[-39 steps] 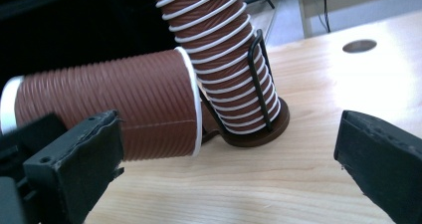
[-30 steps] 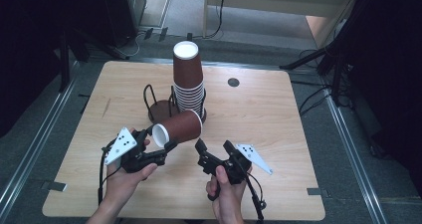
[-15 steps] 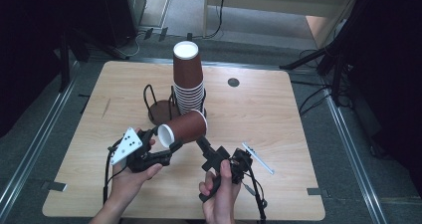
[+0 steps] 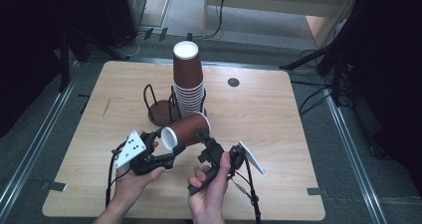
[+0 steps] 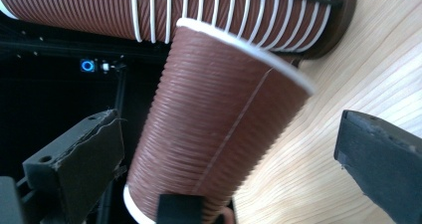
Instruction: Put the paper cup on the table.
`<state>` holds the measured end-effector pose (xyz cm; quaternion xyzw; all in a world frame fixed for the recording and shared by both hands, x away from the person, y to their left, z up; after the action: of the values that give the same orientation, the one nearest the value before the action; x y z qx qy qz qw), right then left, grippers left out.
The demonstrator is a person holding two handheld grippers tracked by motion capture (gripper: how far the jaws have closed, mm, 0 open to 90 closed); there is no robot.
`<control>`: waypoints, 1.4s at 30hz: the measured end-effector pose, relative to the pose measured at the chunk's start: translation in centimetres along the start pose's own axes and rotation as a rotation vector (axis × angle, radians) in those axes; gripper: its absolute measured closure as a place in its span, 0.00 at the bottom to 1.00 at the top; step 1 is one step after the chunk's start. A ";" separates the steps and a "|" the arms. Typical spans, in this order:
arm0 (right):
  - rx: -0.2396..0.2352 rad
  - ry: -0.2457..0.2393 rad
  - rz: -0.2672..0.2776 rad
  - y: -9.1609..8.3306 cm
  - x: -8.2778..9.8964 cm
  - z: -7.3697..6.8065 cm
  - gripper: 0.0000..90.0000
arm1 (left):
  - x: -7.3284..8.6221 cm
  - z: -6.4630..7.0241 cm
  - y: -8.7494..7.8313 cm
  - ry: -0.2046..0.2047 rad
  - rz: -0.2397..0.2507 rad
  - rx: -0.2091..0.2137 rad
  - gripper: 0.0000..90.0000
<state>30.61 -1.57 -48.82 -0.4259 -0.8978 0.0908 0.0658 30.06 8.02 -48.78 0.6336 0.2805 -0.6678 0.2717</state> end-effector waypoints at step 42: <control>-0.090 0.237 -0.079 2.7 -1.0 0.8 0.10 | 0.1 1.5 0.1 0.023 0.007 0.066 0.27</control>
<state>33.17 -0.75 -50.27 -0.4006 -0.9029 -0.0034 0.1558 29.06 6.85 -48.78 0.6511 0.2590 -0.6683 0.2497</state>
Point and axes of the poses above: each handheld gripper's, and its own axes: y roughly forward along the jaws, x roughly out of its underside, z roughly to its right, the point moved 10 cm from there along y, roughly forward along the jaws, and after that the axes turned 7 degrees about y, right-handed, at the moved point
